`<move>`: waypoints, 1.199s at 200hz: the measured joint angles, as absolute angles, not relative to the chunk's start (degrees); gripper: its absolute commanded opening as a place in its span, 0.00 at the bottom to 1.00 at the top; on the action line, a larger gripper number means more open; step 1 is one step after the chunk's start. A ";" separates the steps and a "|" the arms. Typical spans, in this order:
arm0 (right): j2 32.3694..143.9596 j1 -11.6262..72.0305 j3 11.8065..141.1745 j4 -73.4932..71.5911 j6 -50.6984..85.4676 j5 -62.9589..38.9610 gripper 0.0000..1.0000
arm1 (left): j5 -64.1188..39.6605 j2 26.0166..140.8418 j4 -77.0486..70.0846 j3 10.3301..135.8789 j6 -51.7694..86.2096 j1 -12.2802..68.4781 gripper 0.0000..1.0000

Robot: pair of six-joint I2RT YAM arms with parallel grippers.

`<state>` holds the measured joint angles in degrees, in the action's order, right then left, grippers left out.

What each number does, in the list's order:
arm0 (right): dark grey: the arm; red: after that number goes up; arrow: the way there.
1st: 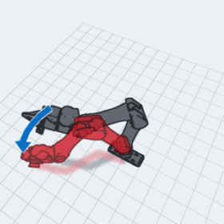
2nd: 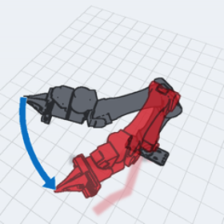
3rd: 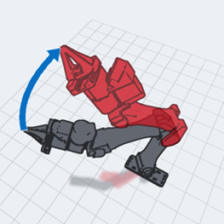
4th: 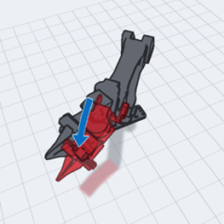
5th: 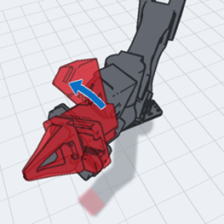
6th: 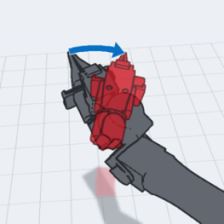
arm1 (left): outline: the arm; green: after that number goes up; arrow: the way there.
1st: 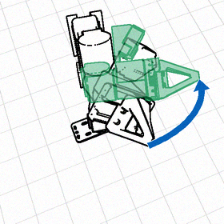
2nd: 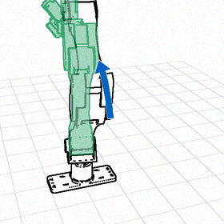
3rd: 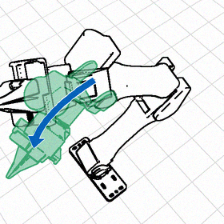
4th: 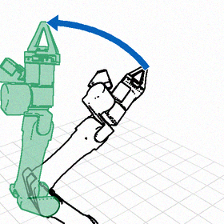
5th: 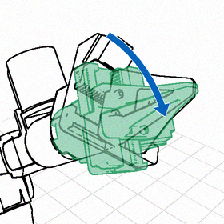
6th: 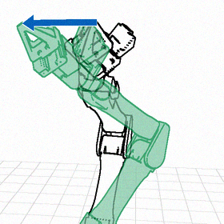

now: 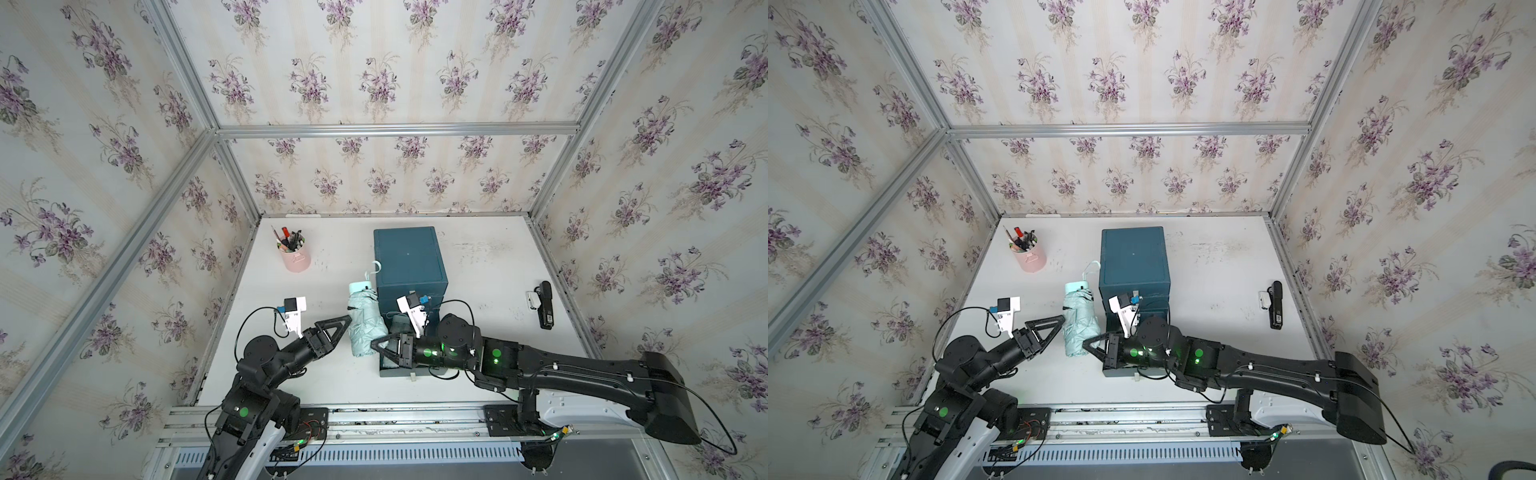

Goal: Place the umbrella in the drawer by color
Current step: Place the umbrella in the drawer.

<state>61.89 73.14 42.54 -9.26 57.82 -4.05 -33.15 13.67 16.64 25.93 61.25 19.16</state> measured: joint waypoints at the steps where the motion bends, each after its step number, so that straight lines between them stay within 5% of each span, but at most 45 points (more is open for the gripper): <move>1: 61.73 73.17 42.54 -8.95 57.82 -3.92 0.00 | -33.17 13.96 16.86 26.24 60.90 19.16 0.94; 95: 39.03 73.23 35.07 23.00 65.54 0.34 0.00 | -37.06 45.08 33.04 50.74 31.75 19.20 0.94; 169: 34.22 73.34 30.02 27.75 75.29 -3.92 0.00 | -36.16 63.79 34.96 63.55 25.87 21.63 0.90; 240: 37.28 70.98 30.94 26.85 81.25 -7.88 0.00 | -17.80 74.15 38.79 72.79 21.67 30.89 0.83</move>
